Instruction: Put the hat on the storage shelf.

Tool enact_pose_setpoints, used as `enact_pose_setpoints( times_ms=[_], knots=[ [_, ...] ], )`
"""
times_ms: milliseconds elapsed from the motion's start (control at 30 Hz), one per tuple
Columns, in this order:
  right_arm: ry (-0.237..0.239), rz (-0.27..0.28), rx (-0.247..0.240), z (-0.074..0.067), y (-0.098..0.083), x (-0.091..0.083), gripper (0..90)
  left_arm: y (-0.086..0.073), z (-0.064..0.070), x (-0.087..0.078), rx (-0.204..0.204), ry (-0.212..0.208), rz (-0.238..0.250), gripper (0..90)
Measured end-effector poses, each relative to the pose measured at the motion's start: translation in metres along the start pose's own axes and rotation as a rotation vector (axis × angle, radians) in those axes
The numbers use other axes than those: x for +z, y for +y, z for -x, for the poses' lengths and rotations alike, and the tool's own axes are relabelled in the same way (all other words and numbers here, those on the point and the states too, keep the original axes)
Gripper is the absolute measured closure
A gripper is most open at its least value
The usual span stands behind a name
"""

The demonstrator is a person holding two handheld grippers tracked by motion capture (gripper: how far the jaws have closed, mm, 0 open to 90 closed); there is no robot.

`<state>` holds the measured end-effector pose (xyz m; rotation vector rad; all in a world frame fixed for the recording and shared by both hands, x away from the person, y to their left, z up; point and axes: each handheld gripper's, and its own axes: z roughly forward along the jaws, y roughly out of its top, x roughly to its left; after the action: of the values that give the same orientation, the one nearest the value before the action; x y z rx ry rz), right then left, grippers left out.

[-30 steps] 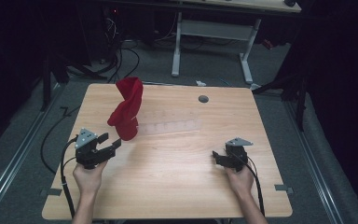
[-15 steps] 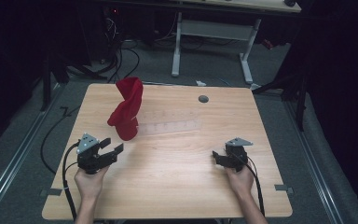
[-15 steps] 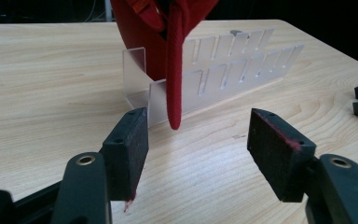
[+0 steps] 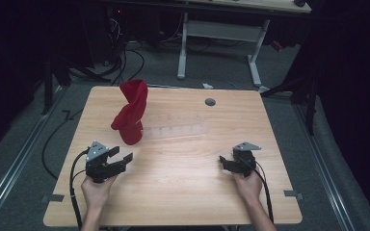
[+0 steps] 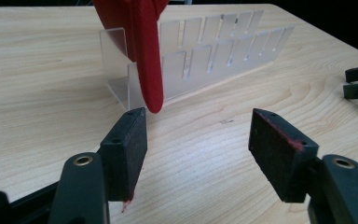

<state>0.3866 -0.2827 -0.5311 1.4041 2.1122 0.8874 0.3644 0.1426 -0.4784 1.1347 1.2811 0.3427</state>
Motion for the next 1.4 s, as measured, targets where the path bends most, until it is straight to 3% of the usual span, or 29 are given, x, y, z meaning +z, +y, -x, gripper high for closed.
enact_pose_setpoints(
  times_ms=[533, 1067, 1400],
  knots=[
    [0.000, 0.000, 0.001, 0.000, 0.000, 0.000, 33.0, -0.016, 0.000, 0.010, -0.005, 0.009, -0.057, 37.7],
    [0.000, 0.000, -0.001, 0.000, 0.000, 0.000, 32.9, -0.035, 0.002, 0.024, 0.034, 0.035, -0.145, 37.6],
    [0.001, 0.000, -0.001, 0.000, 0.000, 0.000, 32.9, -0.044, -0.002, 0.037, 0.029, 0.049, -0.172, 37.6]
  ],
)
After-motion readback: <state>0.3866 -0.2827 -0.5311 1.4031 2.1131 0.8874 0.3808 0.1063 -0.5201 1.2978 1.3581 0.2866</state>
